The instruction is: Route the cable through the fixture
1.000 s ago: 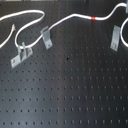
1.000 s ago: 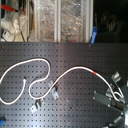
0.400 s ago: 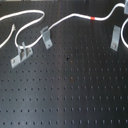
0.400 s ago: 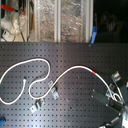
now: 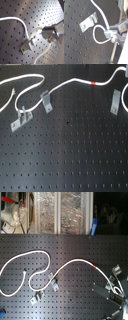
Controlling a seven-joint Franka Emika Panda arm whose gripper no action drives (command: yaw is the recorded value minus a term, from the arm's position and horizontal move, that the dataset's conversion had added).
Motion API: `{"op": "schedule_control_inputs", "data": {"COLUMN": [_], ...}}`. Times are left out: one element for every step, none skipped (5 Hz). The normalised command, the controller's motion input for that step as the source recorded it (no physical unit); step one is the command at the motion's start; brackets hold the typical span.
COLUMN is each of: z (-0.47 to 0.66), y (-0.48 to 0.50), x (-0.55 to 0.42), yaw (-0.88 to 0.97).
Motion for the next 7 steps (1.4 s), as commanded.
{"op": "schedule_control_inputs", "data": {"z": [0.03, -0.02, -0.05, -0.05, 0.07, 0.15, 0.08], "y": [-0.067, 0.174, 0.25, 0.26, -0.032, -0.347, -0.121], "x": [-0.163, -0.031, -0.062, -0.064, -0.097, -0.133, -0.079], "yaw": [0.27, 0.0, 0.01, 0.0, -0.04, -0.33, -0.06]}}
